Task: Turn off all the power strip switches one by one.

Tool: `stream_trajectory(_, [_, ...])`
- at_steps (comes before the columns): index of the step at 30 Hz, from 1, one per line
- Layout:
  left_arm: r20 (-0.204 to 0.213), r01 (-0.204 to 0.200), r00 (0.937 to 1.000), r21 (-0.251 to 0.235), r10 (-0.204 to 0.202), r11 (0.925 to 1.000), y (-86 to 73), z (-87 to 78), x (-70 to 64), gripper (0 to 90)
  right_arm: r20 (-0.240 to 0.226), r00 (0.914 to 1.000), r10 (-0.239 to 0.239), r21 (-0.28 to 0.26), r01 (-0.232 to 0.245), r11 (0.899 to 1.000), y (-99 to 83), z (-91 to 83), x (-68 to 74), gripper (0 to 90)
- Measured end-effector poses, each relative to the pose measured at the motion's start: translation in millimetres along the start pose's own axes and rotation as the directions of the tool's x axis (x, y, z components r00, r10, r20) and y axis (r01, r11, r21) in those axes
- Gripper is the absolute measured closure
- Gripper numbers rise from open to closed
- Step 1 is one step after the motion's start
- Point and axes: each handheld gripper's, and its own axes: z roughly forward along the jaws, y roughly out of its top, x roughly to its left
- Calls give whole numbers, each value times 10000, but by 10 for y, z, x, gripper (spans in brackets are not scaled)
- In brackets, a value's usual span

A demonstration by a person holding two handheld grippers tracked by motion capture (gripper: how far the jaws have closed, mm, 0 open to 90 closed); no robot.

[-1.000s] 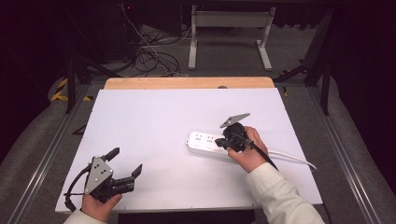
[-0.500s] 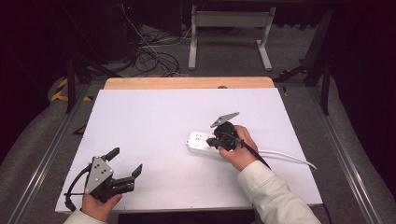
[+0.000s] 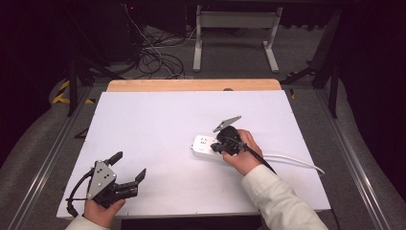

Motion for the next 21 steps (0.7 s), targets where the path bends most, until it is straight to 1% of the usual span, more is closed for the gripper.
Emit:
stream_trajectory(4, [11, -11, 10000, -6, 11, 10000, 0, -1, 4, 110, 38, 10000, -22, 8, 22, 10000, -1, 9, 3, 900])
stream_trajectory(6, [-15, -31, 10000, 12, 31, 10000, 0, -5, 5, 110, 24, 10000, 39, 20, -39, 10000, -2, 14, 1, 900])
stream_trajectory(8, [5, 23, 10000, 5, -23, 10000, -1, -4, 1, 110, 20, 10000, 60, 24, -60, 10000, -5, 19, 0, 900])
stream_trajectory(14, [3, -1, 10000, -1, 1, 10000, 0, -1, 3, 110, 22, 10000, 11, 62, -11, 10000, -7, 27, 1, 900])
stream_trajectory(21, [-25, 12, 10000, -3, -12, 10000, -1, -2, -1, 110, -39, 9998, 175, 97, -174, 9998, -8, 26, -11, 900])
